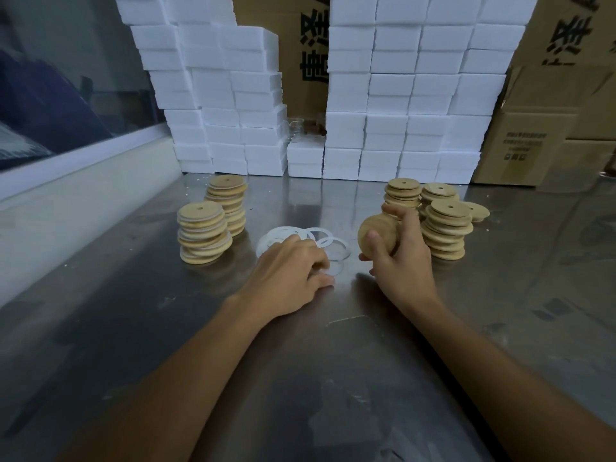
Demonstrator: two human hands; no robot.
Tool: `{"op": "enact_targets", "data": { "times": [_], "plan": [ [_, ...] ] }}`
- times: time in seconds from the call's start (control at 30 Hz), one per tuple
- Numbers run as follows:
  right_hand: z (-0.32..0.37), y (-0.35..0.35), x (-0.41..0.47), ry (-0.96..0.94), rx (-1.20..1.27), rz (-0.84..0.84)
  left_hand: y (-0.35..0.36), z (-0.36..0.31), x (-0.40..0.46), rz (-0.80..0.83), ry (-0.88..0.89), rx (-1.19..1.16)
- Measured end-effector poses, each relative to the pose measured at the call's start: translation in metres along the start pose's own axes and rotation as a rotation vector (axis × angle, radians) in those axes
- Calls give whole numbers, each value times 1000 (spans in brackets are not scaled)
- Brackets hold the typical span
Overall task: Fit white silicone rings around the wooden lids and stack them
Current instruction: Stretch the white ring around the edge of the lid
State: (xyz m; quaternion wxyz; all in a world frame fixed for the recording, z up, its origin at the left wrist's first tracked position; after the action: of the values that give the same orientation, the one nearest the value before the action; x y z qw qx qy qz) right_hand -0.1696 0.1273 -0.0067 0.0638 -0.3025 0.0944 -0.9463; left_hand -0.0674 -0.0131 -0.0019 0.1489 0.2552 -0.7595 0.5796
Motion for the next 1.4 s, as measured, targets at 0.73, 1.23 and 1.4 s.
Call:
{"op": "enact_targets", "data": {
  "times": [0.73, 1.23, 1.4],
  "plan": [
    [7, 3, 3, 15, 223, 77, 5, 1, 4, -171, -476, -768],
    [15, 15, -6, -172, 138, 175, 22, -1, -2, -30, -749, -1113],
    [14, 16, -7, -210, 104, 178, 19, -6, -4, 51, -710, -1227]
  ]
}}
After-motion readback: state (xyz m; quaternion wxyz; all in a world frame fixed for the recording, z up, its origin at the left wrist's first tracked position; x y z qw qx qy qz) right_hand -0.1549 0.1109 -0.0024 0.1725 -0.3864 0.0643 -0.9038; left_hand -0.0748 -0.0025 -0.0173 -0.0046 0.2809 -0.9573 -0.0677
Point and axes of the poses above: each hand's wrist, its own x-axis towards the middle knuckle, its own y-axis out of the palm, z = x × y, the point moved 5 cm from there along x, towards the middle knuckle, and after that the axes turned 11 degrees about -z, right-handed, at the moved point
